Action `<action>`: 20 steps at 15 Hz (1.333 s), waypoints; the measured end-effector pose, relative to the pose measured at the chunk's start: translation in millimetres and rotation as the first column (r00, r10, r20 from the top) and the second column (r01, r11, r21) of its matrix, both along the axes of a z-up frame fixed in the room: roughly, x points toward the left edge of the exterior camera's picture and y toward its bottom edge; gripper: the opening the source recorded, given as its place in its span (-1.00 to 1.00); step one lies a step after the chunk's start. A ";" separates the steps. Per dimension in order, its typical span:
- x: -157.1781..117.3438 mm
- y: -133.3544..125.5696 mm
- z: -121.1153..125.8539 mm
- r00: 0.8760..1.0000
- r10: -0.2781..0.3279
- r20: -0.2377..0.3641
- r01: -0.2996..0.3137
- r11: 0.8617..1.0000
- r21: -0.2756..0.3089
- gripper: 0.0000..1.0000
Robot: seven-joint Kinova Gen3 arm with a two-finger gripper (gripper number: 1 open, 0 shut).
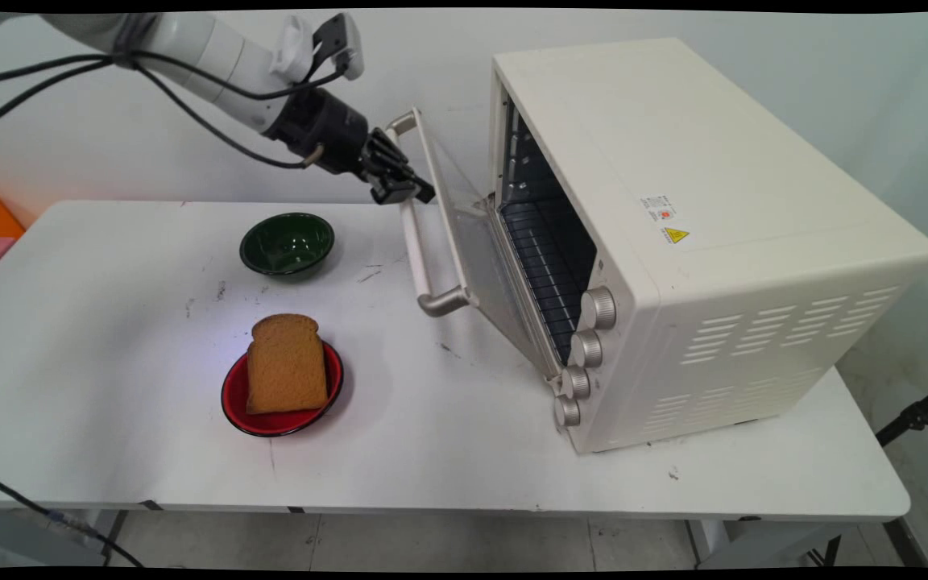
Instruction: Open the oven
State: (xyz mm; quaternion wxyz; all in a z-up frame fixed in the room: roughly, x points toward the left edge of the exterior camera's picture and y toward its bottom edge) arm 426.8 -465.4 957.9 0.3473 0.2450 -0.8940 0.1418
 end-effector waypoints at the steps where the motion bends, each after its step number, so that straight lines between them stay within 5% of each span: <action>1: 5.3 1.3 -3.6 1.000 -0.001 -0.002 0.001 1.000 0.000 -1.00; 20: 69.3 17.0 -73.5 1.000 0.013 -0.019 -0.012 0.999 0.034 -1.00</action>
